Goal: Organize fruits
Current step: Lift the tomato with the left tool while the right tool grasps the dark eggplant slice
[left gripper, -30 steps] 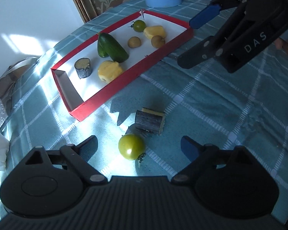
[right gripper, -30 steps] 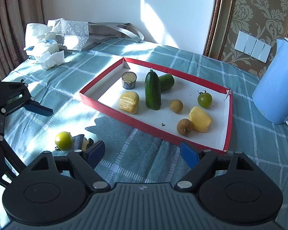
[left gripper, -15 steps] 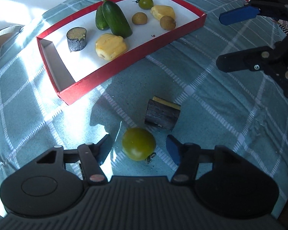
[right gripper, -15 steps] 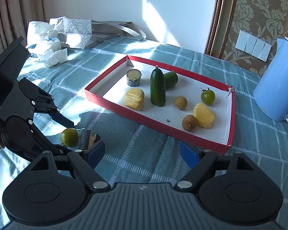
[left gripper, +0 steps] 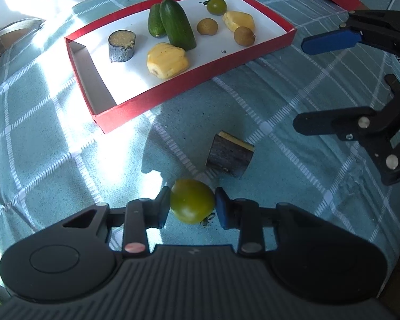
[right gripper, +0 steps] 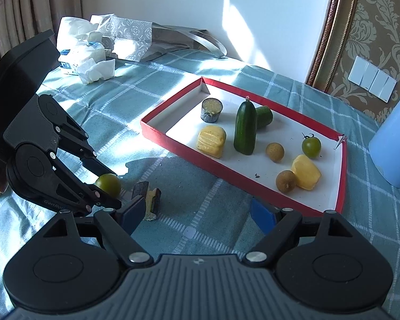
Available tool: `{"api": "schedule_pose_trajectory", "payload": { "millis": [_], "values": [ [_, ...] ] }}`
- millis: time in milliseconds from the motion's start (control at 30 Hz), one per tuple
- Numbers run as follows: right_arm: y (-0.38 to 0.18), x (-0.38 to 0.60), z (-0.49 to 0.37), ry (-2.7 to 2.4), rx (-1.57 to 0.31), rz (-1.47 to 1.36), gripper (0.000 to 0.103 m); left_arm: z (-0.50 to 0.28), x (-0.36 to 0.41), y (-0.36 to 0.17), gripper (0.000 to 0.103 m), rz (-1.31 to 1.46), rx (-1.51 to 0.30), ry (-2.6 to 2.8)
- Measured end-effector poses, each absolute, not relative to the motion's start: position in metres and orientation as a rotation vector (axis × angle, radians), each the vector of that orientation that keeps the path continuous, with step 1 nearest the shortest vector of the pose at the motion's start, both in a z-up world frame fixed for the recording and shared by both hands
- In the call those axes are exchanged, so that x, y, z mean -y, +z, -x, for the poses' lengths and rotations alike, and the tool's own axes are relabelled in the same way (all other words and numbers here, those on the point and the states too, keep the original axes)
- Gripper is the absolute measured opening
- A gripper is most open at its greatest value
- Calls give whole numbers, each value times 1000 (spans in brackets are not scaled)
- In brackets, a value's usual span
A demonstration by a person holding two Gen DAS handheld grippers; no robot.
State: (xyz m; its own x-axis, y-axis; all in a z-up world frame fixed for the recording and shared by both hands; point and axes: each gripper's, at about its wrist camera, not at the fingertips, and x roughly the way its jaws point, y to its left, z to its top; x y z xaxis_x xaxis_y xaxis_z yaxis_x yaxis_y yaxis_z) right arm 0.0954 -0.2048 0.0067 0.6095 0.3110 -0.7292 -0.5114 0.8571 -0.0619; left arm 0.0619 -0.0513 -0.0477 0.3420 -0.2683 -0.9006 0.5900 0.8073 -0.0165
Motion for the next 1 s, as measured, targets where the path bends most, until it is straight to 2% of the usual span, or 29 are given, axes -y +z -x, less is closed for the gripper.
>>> {"api": "schedule_pose_trajectory", "payload": {
  "millis": [167, 267, 467, 700, 933, 1000],
  "values": [
    [1, 191, -96, 511, -792, 286, 84, -54, 30, -27, 32, -246, -1031, -473],
    [-5, 181, -100, 530, -814, 285, 72, -49, 21, -17, 32, -241, -1000, -413],
    [-23, 164, -110, 558, -872, 259, 68, -44, 9, -10, 32, -245, -970, -329],
    [-39, 154, -120, 569, -926, 243, 49, -44, 2, -13, 32, -238, -975, -252],
    [-43, 150, -122, 560, -940, 239, 40, -43, -2, -12, 32, -241, -973, -239],
    [-43, 147, -123, 565, -944, 253, 34, -43, -1, -12, 32, -241, -971, -239]
  ]
}}
